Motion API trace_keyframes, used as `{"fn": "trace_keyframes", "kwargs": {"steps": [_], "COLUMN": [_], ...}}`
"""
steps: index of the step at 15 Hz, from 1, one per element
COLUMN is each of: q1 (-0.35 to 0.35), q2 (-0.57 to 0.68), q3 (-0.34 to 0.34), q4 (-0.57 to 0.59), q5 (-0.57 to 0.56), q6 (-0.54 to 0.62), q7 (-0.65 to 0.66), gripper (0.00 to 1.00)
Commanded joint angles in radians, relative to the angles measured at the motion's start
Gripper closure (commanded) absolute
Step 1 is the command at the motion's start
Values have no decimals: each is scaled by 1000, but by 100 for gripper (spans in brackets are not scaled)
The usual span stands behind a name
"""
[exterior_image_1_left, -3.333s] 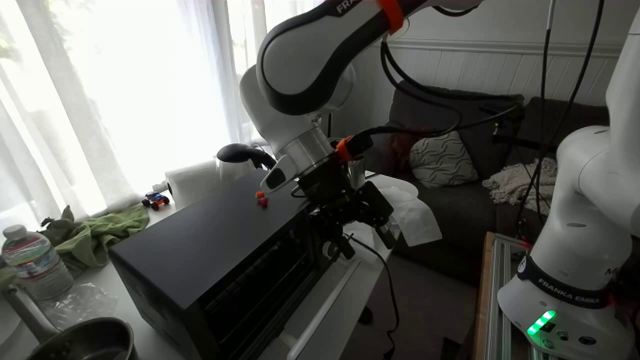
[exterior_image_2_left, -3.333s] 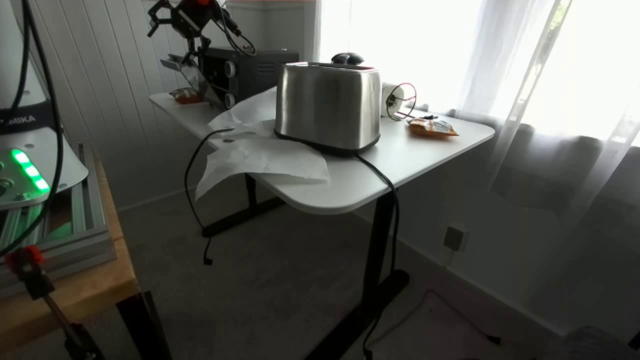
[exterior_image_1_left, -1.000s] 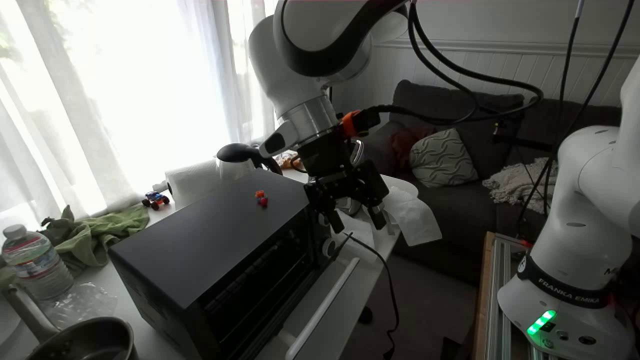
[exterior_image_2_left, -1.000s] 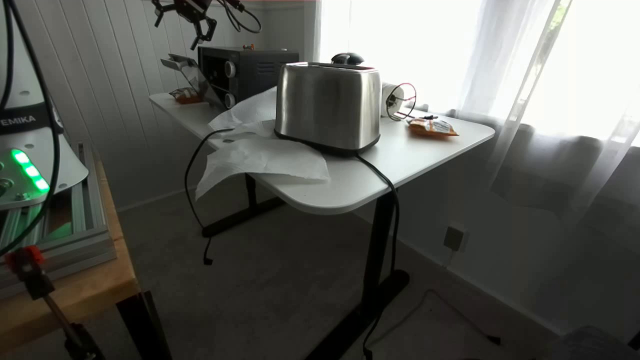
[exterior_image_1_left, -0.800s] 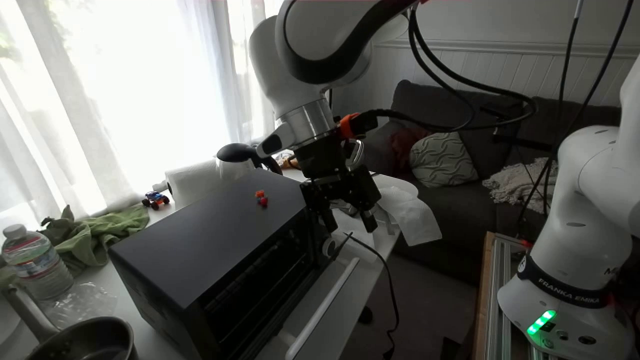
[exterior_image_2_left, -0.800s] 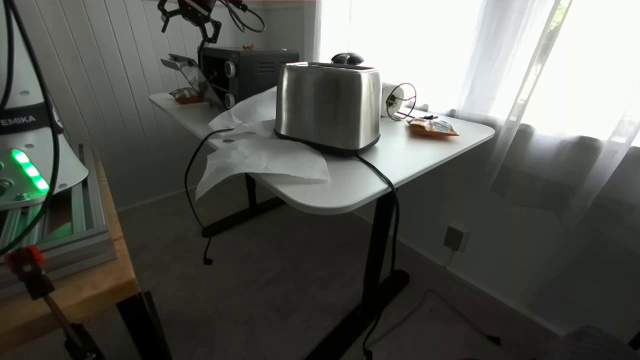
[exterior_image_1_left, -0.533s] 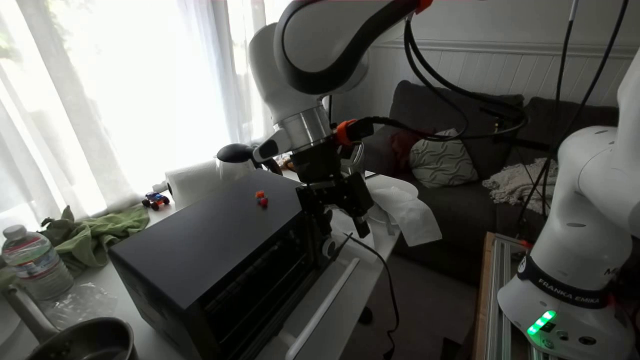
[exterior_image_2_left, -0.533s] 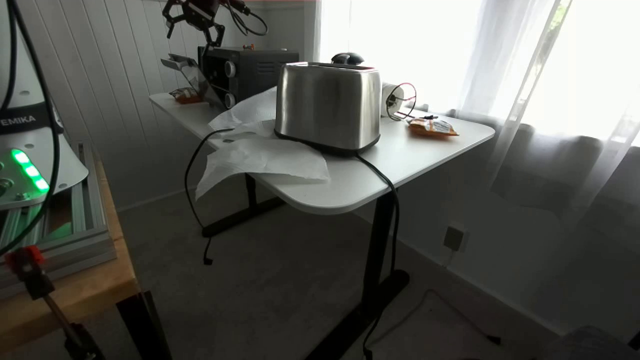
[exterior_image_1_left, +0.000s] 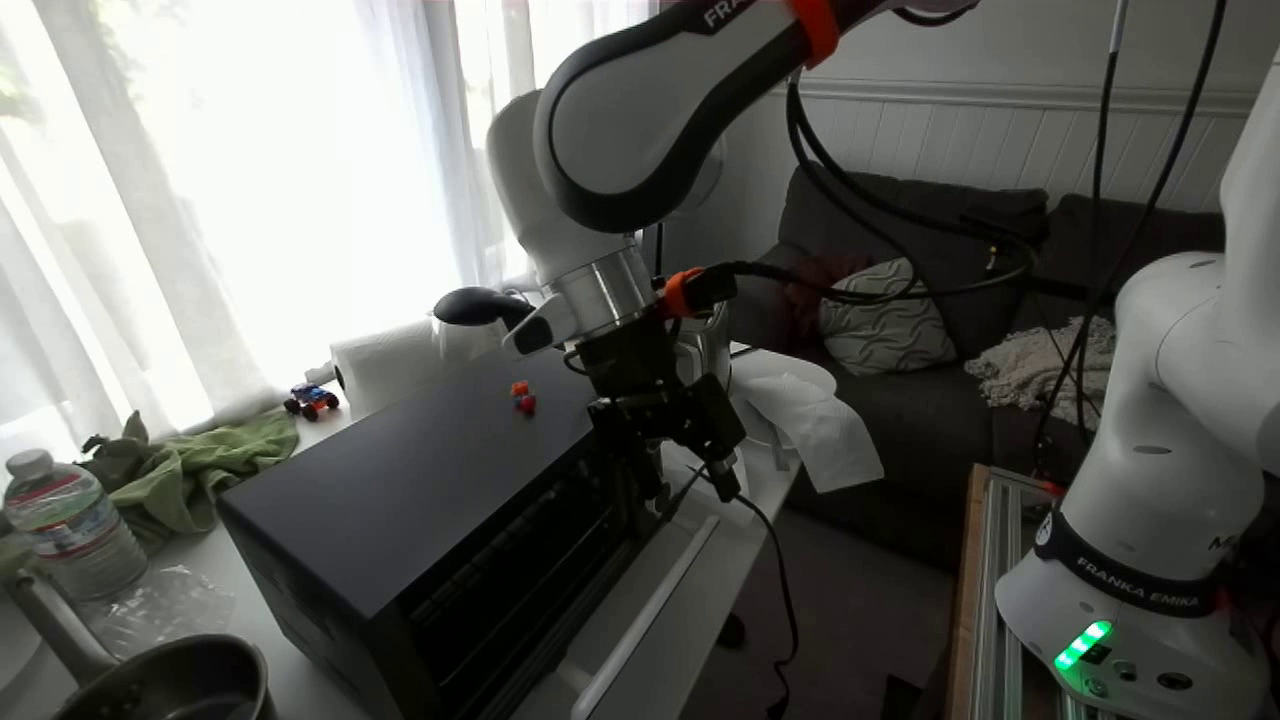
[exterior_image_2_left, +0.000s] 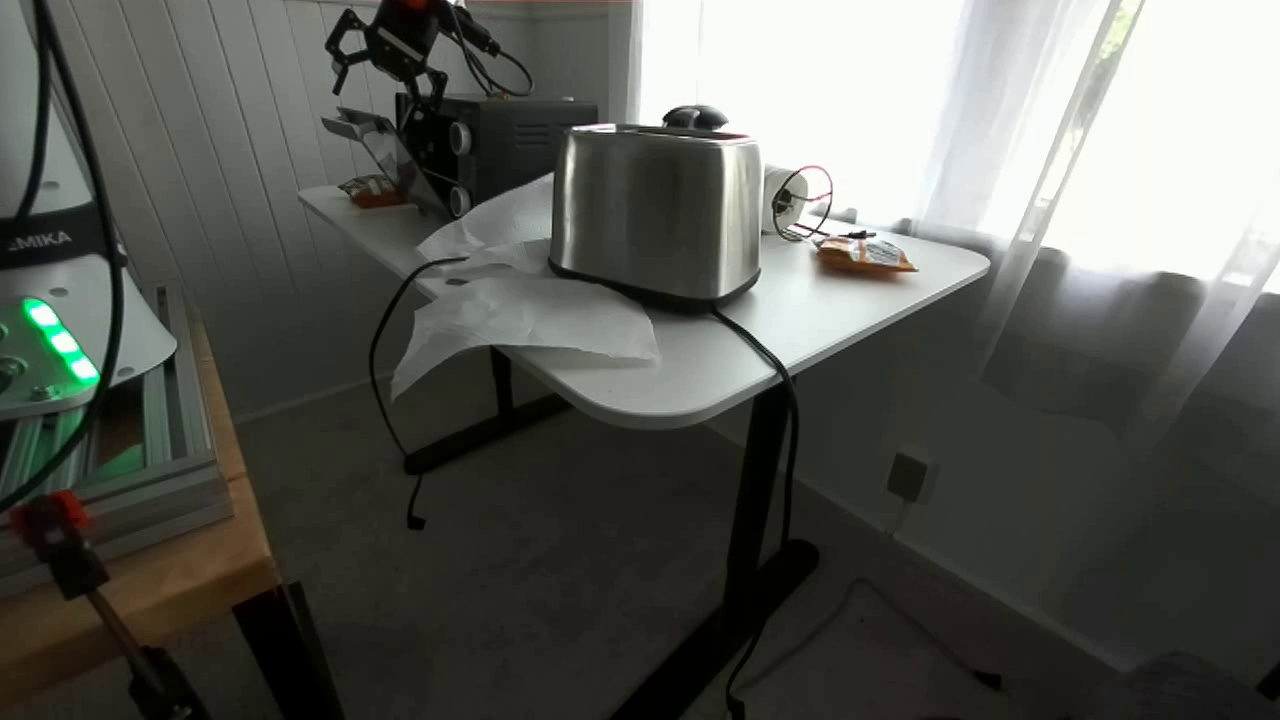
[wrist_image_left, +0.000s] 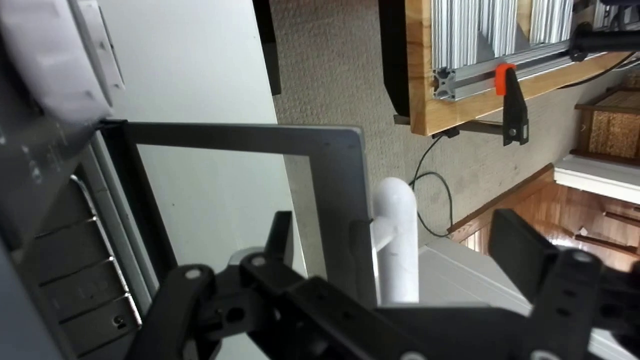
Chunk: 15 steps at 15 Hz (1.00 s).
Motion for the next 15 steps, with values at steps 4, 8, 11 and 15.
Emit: {"fn": "trace_keyframes", "kwargs": {"steps": [4,8,11,15], "q1": [-7,-7,-7,-8], "q2": [35,40,42,24], "q3": [28,33,33,29], "q4": [34,35,37,31], "q5": [6,5,4,5], "q6": [-105,-136,-146,-113], "q7": [-81,-103,-109,-80], "gripper": [0,0,0,0]}}
